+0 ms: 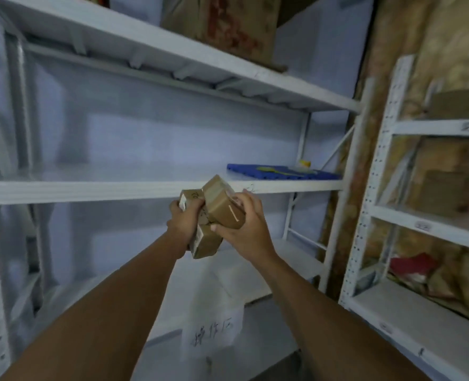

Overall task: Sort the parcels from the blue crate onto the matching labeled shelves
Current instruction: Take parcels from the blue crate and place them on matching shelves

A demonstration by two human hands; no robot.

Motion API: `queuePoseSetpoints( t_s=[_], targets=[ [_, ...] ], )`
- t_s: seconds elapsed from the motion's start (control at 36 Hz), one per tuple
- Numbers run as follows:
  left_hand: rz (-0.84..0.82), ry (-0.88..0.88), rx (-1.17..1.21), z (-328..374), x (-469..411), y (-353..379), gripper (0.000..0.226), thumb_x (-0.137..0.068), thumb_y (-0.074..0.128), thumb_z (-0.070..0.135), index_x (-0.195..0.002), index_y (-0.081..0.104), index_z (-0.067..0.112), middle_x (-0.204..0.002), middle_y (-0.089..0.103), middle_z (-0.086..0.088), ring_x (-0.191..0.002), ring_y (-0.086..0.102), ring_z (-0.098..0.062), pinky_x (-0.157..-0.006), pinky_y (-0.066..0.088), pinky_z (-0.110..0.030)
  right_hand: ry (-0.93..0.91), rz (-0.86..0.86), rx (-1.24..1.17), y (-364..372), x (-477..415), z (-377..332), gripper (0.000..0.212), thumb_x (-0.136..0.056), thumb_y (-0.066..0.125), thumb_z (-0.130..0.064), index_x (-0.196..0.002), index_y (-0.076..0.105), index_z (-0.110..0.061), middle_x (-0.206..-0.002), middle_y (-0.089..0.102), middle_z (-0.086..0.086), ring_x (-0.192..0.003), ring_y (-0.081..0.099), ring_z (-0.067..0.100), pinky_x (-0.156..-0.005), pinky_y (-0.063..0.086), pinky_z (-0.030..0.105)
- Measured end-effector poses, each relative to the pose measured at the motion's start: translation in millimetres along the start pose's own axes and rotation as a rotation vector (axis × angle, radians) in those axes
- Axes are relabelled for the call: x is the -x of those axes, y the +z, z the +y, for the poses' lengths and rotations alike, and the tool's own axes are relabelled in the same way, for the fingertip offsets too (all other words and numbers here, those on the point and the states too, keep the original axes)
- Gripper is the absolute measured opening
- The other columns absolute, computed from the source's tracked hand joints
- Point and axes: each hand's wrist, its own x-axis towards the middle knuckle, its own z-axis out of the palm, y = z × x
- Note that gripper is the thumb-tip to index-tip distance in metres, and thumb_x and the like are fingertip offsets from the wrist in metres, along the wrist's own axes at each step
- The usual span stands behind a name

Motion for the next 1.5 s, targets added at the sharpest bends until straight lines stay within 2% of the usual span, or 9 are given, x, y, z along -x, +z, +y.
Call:
queuePoseSetpoints(
  t_s=[0.17,0.36,0.53,0.72,0.83,1.0,1.14,1.28,1.5],
  targets=[
    [-0.079,0.151,0.043,37,35,69,0.097,-0.057,0.067,0.089,-0.139,0.031,0.052,-0.129,0.064,-0.008,-0.106,0.068,-0.037,-0.091,0.054,-0.061,-0.027,0.193,-0.087,-85,7,-39,0.010,-0.099,0.069,-0.028,-0.106,0.065,-0.023,-0.135,0.049,-0.001,-0.109,0.045,-0.026,-0.093,0.039,0.001],
    [-0.208,0.344,0.146,68,127,154,0.086,-0.059,0.065,0.091,-0.131,0.037,0.054,-0.128,0.064,-0.002,-0.109,0.068,-0.030,-0.098,0.054,-0.057,0.300,0.302,-0.475,-187,30,-62,0.100,-0.048,0.100,-0.042,-0.132,0.050,-0.026,-0.133,0.062,0.003,-0.115,0.067,0.019,-0.104,0.054,0.041],
    [-0.329,0.459,0.163,83,181,232,0.104,-0.061,0.047,0.102,-0.146,0.039,0.042,-0.136,0.063,-0.006,-0.118,0.064,-0.029,-0.104,0.050,-0.056,0.426,0.078,-0.546,-283,84,-88,0.049,-0.082,0.086,-0.023,-0.124,0.060,-0.028,-0.116,0.077,0.000,-0.108,0.072,0.019,-0.095,0.056,0.054],
    [-0.569,0.206,0.333,101,279,285,0.042,-0.100,0.043,0.042,-0.102,0.073,0.012,-0.100,0.076,-0.014,-0.080,0.073,-0.024,-0.080,0.058,-0.040,0.420,0.210,-0.566,-380,129,-95,0.087,-0.068,0.093,-0.024,-0.144,0.053,-0.014,-0.119,0.074,0.005,-0.113,0.072,0.020,-0.086,0.060,0.060],
    [-0.832,0.164,0.427,101,300,310,0.042,-0.100,0.051,0.026,-0.130,0.063,0.000,-0.122,0.066,-0.025,-0.096,0.067,-0.031,-0.108,0.047,-0.057,0.416,0.277,-0.572,-424,154,-108,0.081,-0.070,0.091,-0.022,-0.140,0.053,-0.008,-0.114,0.074,0.011,-0.118,0.069,0.028,-0.084,0.061,0.056],
    [-1.130,0.056,0.442,100,331,334,0.041,-0.095,0.062,0.030,-0.133,0.060,0.014,-0.128,0.070,-0.017,-0.109,0.070,-0.032,-0.091,0.058,-0.052,0.414,0.307,-0.489,-474,184,-120,0.074,-0.077,0.089,-0.021,-0.139,0.055,0.000,-0.113,0.075,0.015,-0.117,0.070,0.032,-0.089,0.061,0.046],
    [-0.976,0.149,0.485,106,321,340,0.066,-0.077,0.079,0.030,-0.135,0.052,0.012,-0.123,0.071,-0.018,-0.112,0.070,-0.035,-0.082,0.060,-0.054,0.350,0.406,-0.285,-506,198,-129,0.086,-0.070,0.091,-0.008,-0.139,0.046,-0.034,-0.114,0.077,0.010,-0.102,0.076,0.026,-0.092,0.058,0.041],
    [-0.837,0.220,0.456,118,293,342,0.053,-0.088,0.077,0.028,-0.133,0.051,0.016,-0.114,0.075,-0.011,-0.105,0.073,-0.030,-0.080,0.061,-0.047,0.349,0.605,-0.105,-532,200,-134,0.106,-0.064,0.097,-0.013,-0.150,0.035,-0.022,-0.117,0.074,0.001,-0.101,0.075,0.021,-0.094,0.057,0.043],
    [-0.909,0.179,0.462,123,269,355,0.043,-0.094,0.072,0.025,-0.133,0.057,0.017,-0.116,0.075,-0.012,-0.112,0.070,-0.032,-0.095,0.057,-0.053,0.217,0.860,-0.333,-543,182,-146,0.068,-0.084,0.077,-0.005,-0.140,0.042,-0.020,-0.098,0.068,0.003,-0.101,0.067,0.026,-0.091,0.057,0.052]
  ],
)
